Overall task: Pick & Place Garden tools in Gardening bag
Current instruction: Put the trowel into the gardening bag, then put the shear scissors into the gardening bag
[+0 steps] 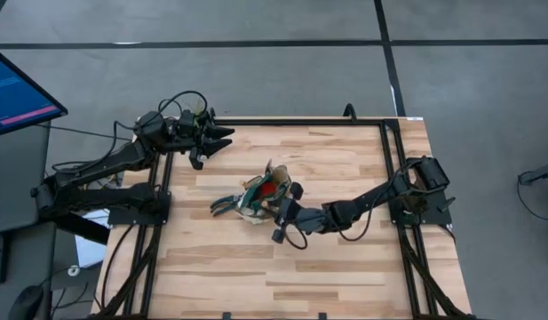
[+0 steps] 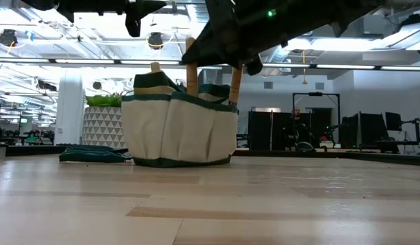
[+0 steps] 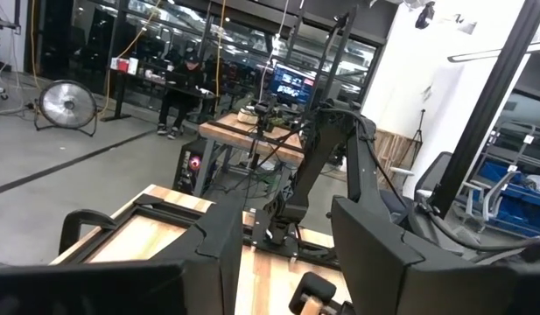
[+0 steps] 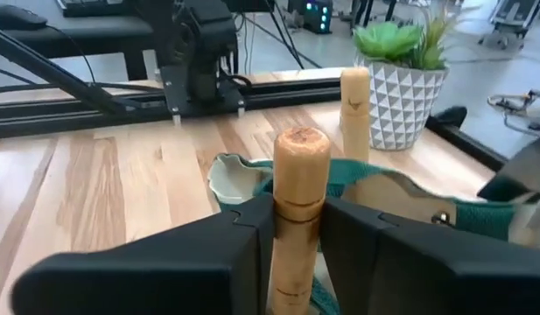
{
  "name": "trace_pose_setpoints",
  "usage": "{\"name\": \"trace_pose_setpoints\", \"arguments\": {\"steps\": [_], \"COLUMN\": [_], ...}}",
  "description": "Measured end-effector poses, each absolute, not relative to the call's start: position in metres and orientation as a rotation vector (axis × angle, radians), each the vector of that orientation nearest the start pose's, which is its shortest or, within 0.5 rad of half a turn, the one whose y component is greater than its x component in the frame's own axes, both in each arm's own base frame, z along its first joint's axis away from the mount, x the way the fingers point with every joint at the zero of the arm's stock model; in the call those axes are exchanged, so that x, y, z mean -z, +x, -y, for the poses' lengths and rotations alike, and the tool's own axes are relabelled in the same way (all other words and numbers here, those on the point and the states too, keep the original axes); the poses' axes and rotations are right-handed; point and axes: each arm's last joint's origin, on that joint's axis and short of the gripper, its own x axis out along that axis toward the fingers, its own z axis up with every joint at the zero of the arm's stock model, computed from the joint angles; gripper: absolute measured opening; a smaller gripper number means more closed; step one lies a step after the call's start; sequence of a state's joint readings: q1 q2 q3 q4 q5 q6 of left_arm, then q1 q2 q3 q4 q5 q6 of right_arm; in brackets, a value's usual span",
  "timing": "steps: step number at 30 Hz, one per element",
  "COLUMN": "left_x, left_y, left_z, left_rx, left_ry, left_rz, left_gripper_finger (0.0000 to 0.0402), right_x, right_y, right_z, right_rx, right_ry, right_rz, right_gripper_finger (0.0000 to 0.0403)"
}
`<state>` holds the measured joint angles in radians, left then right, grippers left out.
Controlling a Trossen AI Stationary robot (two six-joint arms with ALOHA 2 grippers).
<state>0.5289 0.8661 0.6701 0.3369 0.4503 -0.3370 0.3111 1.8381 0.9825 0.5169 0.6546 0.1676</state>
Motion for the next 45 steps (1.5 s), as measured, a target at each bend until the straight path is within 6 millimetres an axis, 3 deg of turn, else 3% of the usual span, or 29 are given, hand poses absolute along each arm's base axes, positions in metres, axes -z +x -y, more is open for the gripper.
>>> {"name": "trace_pose_setpoints", "arguments": {"steps": [15,22,28,36,45], "left_x": [-0.329,-0.321,-0.298,-0.264,-0.237], "left_y": [0.174,0.174,0.172,0.160,0.139], "left_z": [-0.087,-0.087,-0.086,-0.083,-0.070], "left_rx": [-0.057,-0.060,-0.109,-0.280,-0.388], "left_ry": [-0.275,-0.288,-0.333,-0.437,-0.569], "left_rz": [0.133,0.056,-0.163,-0.508,-0.871], "left_gripper_finger": [0.0133,0.0133,0.0133,0.0160,0.0210], "right_x": [-0.181,-0.214,-0.253,-0.295,-0.314], "right_y": [0.366,0.356,0.333,0.292,0.258], "right_z": [-0.097,-0.091,-0.081,-0.068,-0.048], "right_rx": [0.379,0.378,0.393,0.446,0.540], "right_ry": [0.029,0.020,0.026,0.039,0.061], "right_rz": [-0.303,-0.265,-0.261,-0.267,-0.316], "right_gripper_finger": [0.0159,0.0212,0.0246,0.0249,0.0249]}}
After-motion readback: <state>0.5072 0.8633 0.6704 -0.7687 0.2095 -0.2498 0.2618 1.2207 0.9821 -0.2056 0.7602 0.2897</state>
